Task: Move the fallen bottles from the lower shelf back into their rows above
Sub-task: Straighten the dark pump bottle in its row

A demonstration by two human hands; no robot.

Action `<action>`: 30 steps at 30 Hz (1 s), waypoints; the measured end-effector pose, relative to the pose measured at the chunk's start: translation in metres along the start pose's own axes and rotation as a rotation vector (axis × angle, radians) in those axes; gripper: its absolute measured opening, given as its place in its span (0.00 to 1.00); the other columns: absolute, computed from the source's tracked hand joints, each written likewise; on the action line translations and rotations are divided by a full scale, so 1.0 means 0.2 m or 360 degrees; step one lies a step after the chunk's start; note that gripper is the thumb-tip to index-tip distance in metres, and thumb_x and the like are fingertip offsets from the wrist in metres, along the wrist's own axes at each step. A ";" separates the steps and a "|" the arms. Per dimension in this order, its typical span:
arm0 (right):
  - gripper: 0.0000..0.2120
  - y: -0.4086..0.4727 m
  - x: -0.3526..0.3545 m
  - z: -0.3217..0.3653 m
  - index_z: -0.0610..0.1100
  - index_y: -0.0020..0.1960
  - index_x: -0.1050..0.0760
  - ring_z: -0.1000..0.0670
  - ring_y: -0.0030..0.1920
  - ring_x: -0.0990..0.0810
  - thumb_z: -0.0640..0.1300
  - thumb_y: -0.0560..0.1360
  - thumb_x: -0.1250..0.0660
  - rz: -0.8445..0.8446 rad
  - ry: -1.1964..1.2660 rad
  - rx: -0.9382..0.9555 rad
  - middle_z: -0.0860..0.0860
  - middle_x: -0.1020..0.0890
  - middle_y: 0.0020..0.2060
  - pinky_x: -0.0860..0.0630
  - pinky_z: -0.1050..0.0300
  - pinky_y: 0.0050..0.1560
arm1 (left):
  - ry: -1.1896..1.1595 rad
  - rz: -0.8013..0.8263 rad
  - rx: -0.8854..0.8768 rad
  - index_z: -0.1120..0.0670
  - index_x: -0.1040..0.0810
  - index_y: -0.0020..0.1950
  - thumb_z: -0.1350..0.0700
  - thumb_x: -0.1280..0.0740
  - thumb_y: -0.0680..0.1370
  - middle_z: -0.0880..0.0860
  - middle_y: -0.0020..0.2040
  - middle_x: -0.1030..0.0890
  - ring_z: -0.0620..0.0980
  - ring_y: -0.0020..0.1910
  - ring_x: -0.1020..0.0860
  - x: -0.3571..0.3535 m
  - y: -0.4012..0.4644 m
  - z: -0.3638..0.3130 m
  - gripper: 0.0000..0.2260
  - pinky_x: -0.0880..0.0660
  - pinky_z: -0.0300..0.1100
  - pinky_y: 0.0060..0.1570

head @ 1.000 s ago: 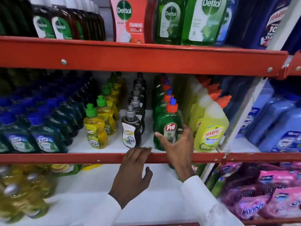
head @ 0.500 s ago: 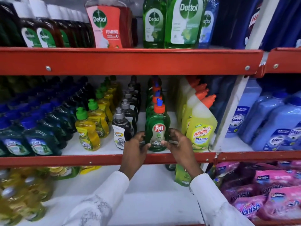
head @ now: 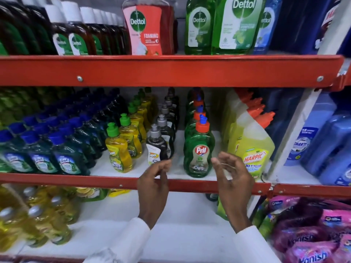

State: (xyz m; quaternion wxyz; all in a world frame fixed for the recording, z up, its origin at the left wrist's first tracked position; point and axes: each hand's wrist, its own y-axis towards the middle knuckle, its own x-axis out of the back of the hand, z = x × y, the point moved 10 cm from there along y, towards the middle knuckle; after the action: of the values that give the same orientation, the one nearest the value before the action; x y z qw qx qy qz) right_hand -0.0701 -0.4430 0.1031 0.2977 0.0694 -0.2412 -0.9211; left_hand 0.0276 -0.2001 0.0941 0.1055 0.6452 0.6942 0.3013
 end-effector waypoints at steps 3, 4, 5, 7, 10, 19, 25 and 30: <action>0.05 -0.09 -0.10 0.18 0.46 0.50 0.17 0.55 0.43 0.16 0.39 0.75 0.26 -0.0011 -0.0004 0.0259 0.54 0.14 0.44 0.21 0.62 0.49 | -0.0006 -0.0247 0.0010 0.49 0.20 0.54 0.66 0.35 0.78 0.47 0.51 0.16 0.43 0.51 0.18 0.19 0.04 0.07 0.13 0.21 0.36 0.53; 0.05 -0.12 -0.19 0.21 0.46 0.50 0.17 0.57 0.43 0.16 0.39 0.75 0.27 0.0101 -0.0069 0.0324 0.55 0.13 0.45 0.22 0.64 0.50 | 0.0019 -0.0231 0.0025 0.49 0.21 0.56 0.66 0.35 0.77 0.48 0.53 0.16 0.43 0.52 0.19 0.20 0.07 0.10 0.14 0.21 0.38 0.54; 0.06 -0.14 -0.29 0.21 0.46 0.53 0.16 0.57 0.44 0.15 0.39 0.76 0.28 0.0256 -0.0147 0.0352 0.55 0.13 0.46 0.21 0.64 0.51 | 0.0058 -0.0161 0.0034 0.50 0.22 0.60 0.66 0.35 0.77 0.50 0.56 0.17 0.44 0.53 0.19 0.18 0.11 0.13 0.16 0.20 0.42 0.56; 0.12 -0.18 -0.53 0.16 0.46 0.61 0.18 0.53 0.49 0.14 0.43 0.78 0.31 0.0621 -0.0373 0.0306 0.51 0.12 0.52 0.20 0.59 0.55 | 0.0141 0.0043 0.0034 0.53 0.27 0.69 0.65 0.36 0.76 0.52 0.62 0.19 0.49 0.58 0.20 0.13 0.17 0.18 0.21 0.20 0.49 0.60; 0.18 -0.22 -0.76 0.06 0.43 0.67 0.23 0.46 0.51 0.14 0.46 0.79 0.32 0.0890 -0.0605 0.0217 0.44 0.13 0.55 0.20 0.57 0.55 | 0.0253 0.0264 0.0023 0.54 0.33 0.74 0.64 0.36 0.76 0.53 0.68 0.21 0.53 0.65 0.22 0.05 0.23 0.23 0.26 0.22 0.53 0.63; 0.18 -0.19 -0.83 -0.03 0.45 0.68 0.24 0.44 0.53 0.15 0.42 0.78 0.32 0.0829 -0.0699 0.0098 0.45 0.13 0.56 0.23 0.61 0.52 | 0.0126 0.0420 0.0023 0.53 0.20 0.62 0.67 0.31 0.74 0.49 0.55 0.15 0.47 0.53 0.17 0.05 0.29 0.26 0.18 0.23 0.31 0.54; 0.19 -0.18 -0.81 -0.04 0.44 0.69 0.25 0.45 0.56 0.16 0.36 0.79 0.34 0.0788 -0.0714 0.0099 0.45 0.14 0.58 0.28 0.66 0.55 | 0.0080 0.0409 0.0007 0.53 0.19 0.60 0.64 0.28 0.73 0.49 0.55 0.14 0.44 0.51 0.17 0.06 0.28 0.26 0.16 0.20 0.39 0.56; 0.19 -0.18 -0.81 -0.05 0.42 0.68 0.24 0.43 0.56 0.16 0.35 0.79 0.34 0.0774 -0.0713 0.0108 0.43 0.14 0.58 0.28 0.65 0.56 | 0.0079 0.0418 0.0042 0.53 0.19 0.61 0.63 0.27 0.74 0.48 0.56 0.14 0.42 0.50 0.17 0.07 0.27 0.27 0.17 0.22 0.31 0.54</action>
State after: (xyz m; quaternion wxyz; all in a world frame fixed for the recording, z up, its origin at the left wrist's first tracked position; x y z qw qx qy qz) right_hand 0.0465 -0.3276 0.0748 0.4459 -0.1847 -0.3408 -0.8068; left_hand 0.0995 -0.1732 0.0842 0.0394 0.7241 0.6101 0.3192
